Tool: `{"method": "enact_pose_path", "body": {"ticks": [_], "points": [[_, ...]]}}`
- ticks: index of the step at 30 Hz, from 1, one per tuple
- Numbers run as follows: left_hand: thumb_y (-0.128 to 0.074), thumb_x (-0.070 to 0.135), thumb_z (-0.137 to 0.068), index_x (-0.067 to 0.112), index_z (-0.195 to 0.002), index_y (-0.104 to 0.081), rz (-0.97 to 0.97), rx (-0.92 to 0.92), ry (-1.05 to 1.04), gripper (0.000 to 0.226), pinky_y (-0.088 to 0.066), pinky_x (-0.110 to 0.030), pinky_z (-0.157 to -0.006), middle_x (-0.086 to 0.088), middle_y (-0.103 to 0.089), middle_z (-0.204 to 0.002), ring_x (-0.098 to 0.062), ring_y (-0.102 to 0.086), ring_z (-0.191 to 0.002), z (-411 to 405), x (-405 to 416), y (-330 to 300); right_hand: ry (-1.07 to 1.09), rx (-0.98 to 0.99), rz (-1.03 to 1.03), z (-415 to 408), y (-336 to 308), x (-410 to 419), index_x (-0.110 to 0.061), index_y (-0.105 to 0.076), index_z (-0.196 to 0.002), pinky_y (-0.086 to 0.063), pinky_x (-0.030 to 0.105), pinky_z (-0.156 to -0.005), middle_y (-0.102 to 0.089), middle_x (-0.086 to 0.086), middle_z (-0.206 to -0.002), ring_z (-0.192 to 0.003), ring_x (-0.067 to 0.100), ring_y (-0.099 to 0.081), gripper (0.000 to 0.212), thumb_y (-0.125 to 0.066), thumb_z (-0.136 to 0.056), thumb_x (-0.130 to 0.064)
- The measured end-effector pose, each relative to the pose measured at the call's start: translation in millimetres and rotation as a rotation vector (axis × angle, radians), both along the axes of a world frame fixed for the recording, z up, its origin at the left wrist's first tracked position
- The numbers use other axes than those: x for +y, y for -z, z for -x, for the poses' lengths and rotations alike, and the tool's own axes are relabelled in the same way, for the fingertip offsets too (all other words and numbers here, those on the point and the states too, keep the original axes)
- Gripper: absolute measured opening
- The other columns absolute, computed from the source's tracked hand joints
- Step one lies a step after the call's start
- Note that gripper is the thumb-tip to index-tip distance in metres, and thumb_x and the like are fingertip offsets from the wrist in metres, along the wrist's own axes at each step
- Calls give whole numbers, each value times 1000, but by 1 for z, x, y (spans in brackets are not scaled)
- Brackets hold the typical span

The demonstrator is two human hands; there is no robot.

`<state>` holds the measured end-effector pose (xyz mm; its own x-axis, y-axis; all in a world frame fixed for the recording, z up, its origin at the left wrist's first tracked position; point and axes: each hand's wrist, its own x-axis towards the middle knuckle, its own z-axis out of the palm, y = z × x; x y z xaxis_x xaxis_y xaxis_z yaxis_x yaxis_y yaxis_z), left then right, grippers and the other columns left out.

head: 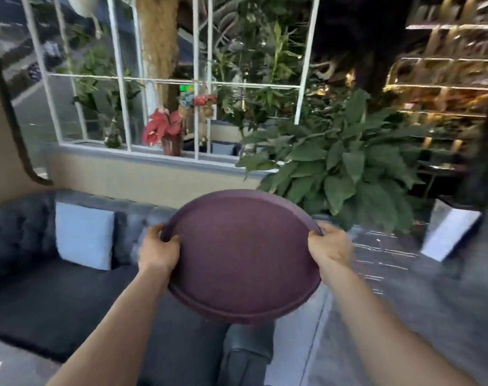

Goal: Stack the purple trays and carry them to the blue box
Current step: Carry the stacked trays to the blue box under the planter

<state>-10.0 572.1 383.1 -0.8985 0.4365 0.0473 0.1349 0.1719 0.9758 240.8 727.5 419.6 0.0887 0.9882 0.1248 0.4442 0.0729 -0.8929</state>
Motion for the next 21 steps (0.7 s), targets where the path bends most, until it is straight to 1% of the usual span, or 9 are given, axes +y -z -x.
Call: {"method": "enact_pose_path", "body": {"ticks": [4, 7, 8, 10, 11, 12, 15, 17, 21], "points": [[-60, 7, -85, 10, -121, -62, -8, 31, 255, 36, -40, -31, -82, -5, -63, -101, -31, -62, -108, -79, 88, 1, 303, -43, 22, -107, 1, 10, -25, -69, -119, -45, 40, -101, -67, 12, -122, -117, 37, -58, 36, -56, -87, -18], [-61, 15, -85, 19, -127, -60, 3, 19, 487, 42, -45, -36, -91, -8, -67, -115, -32, -61, -111, -138, 136, 10, 506, -56, 47, -183, 3, -4, -23, -70, -116, -47, 41, -99, -68, 16, -117, -114, 39, -59, 33, -55, -87, -18], [-60, 18, -85, 23, -125, -61, 9, 14, 562, 41, -47, -38, -93, -6, -68, -115, -32, -62, -108, -160, 147, 11, 568, -59, 54, -206, 4, -13, -23, -70, -116, -46, 40, -99, -68, 16, -117, -114, 38, -59, 33, -55, -87, -18], [-59, 16, -87, 29, -106, -64, 6, 11, 733, 23, -49, -37, -86, -1, -69, -95, -29, -64, -94, -207, 167, 12, 701, -48, 70, -249, 7, -36, -26, -69, -119, -47, 38, -99, -69, 12, -117, -114, 37, -60, 36, -54, -86, -19], [-58, 12, -88, 30, -97, -62, 3, 20, 807, 20, -47, -36, -81, 1, -66, -86, -28, -64, -88, -231, 172, 13, 771, -39, 69, -269, 8, -50, -27, -69, -118, -48, 39, -99, -70, 11, -116, -113, 36, -61, 37, -54, -85, -19], [-58, 10, -88, 29, -95, -62, -14, 20, 862, 21, -48, -36, -80, 1, -65, -85, -30, -65, -89, -255, 175, 13, 839, -31, 69, -287, 10, -65, -28, -69, -118, -49, 39, -99, -71, 9, -115, -112, 35, -61, 38, -54, -84, -20], [-62, 15, -84, 28, -117, -63, 0, 19, 1023, 36, -51, -43, -93, -4, -68, -104, -31, -64, -102, -324, 178, 20, 1043, -3, 79, -335, 18, -116, -28, -69, -117, -48, 37, -97, -71, 10, -113, -111, 34, -62, 36, -56, -84, -20], [-62, 14, -83, 30, -116, -61, -1, 1, 1135, 36, -50, -45, -95, -3, -67, -104, -31, -64, -102, -369, 171, 26, 1169, 8, 90, -361, 22, -155, -27, -68, -117, -47, 37, -98, -71, 9, -114, -111, 33, -62, 37, -56, -83, -21], [-63, 14, -86, 21, -130, -58, 5, 39, 1343, 46, -46, -37, -94, -5, -66, -122, -31, -62, -111, -461, 138, 32, 1391, 13, 123, -410, 33, -240, -27, -67, -120, -45, 36, -99, -69, 7, -119, -115, 33, -59, 40, -54, -83, -21]]}}
